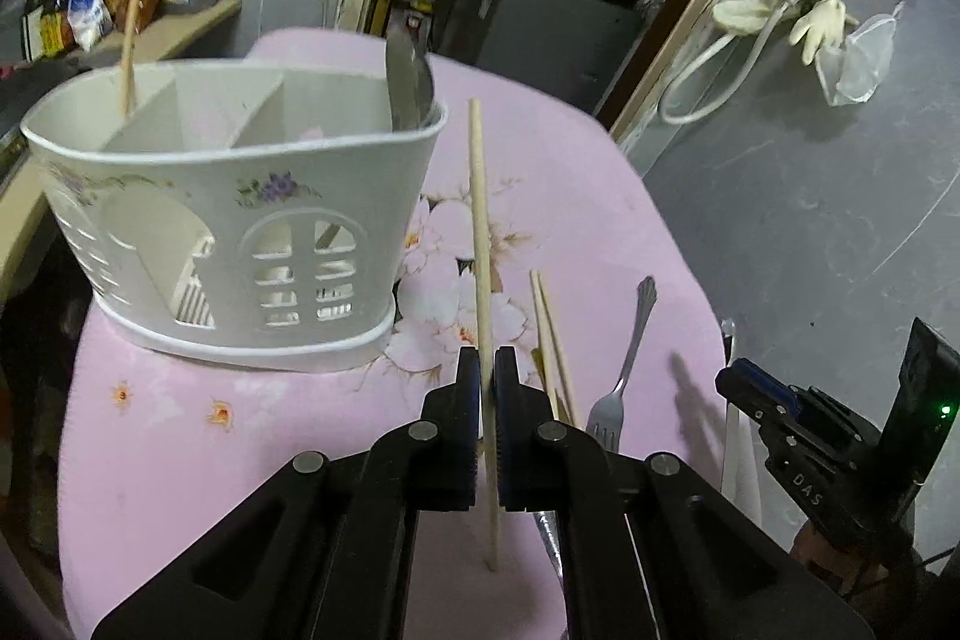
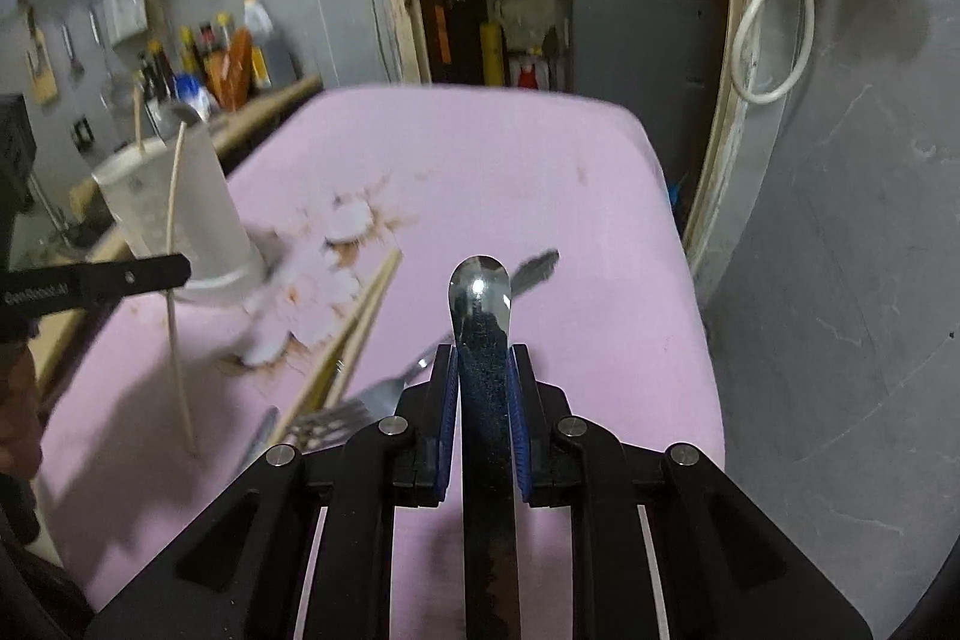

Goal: Organize utensils
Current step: 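Lift and carry the chopstick and knife over the white holder with both tools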

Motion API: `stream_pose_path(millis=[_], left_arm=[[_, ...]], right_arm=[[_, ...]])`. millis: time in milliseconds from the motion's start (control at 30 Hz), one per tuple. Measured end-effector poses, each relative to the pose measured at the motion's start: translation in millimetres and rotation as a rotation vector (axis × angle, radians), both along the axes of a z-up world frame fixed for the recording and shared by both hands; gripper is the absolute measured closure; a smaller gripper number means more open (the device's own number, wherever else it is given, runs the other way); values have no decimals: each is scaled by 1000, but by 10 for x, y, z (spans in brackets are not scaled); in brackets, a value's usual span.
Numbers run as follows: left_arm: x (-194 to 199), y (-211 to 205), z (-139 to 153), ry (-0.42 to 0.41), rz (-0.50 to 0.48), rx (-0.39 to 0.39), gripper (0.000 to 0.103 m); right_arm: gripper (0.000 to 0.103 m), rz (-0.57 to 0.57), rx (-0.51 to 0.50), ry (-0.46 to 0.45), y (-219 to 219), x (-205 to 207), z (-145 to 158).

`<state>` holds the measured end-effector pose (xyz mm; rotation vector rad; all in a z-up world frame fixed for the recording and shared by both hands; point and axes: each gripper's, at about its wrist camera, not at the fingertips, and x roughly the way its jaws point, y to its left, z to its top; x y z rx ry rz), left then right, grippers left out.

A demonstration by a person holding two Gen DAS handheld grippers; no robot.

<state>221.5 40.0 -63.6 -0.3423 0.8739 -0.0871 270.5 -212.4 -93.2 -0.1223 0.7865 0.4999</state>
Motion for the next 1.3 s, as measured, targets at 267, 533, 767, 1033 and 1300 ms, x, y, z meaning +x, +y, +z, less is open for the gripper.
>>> stream_pose_path(millis=[267,533,767,1033,1300], left_arm=[[-106,-317,132,-105,-17,80,101],[-139,-292,360,-186,1,84,101],[-139,-99,660,-263,35,83,101],[-133,398,1019,-344,133,83,101],[-124,1033,1245,-402,239,114,101]], right_arm=[[90,-1,110,-86,33,-108,181],[90,10,175,-172,80,-134,459],[90,44,236,-244,196,-103,786],[90,112,317,-315,521,-61,1126],[90,189,389,-352,993,-3,1355]])
